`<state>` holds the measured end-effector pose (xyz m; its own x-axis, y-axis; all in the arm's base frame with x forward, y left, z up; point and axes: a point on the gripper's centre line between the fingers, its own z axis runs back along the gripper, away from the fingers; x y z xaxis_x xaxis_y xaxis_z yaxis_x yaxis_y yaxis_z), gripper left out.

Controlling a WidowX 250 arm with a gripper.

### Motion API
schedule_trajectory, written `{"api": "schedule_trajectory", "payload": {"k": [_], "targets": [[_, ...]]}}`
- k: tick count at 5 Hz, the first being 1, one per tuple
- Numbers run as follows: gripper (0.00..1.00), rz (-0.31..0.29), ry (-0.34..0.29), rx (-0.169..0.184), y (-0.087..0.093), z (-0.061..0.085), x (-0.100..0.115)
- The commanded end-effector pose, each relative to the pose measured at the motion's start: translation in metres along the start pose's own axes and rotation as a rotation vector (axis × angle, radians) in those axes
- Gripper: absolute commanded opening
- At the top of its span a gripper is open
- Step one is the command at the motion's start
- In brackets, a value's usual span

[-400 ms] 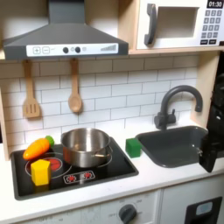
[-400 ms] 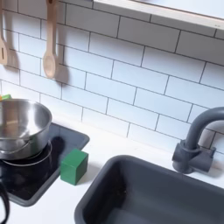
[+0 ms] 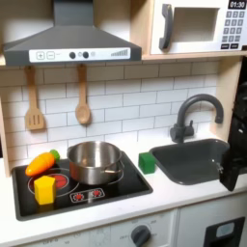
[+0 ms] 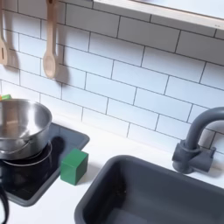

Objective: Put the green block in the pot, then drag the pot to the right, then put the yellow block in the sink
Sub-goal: 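Put the green block in the pot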

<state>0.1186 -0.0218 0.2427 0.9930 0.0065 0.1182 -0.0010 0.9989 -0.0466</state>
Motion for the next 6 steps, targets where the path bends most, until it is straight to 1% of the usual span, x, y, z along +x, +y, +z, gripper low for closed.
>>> {"api": "schedule_trajectory", "payload": {"k": [1,2,3,4,5,6], "targets": [[1.00,0.030,0.004,-0.022,0.006,-0.008,0.037],[1.00,0.038,0.009,-0.013,0.017,-0.012,0.050],[1.00,0.033,-0.012,-0.012,0.027,-0.013,0.068],[1.00,0.022,-0.009,-0.023,0.032,-0.016,0.080],[1.00,0.005,-0.021,-0.024,0.036,-0.020,0.093],[1.00,-0.004,-0.038,-0.011,0.039,-0.023,0.111]]}}
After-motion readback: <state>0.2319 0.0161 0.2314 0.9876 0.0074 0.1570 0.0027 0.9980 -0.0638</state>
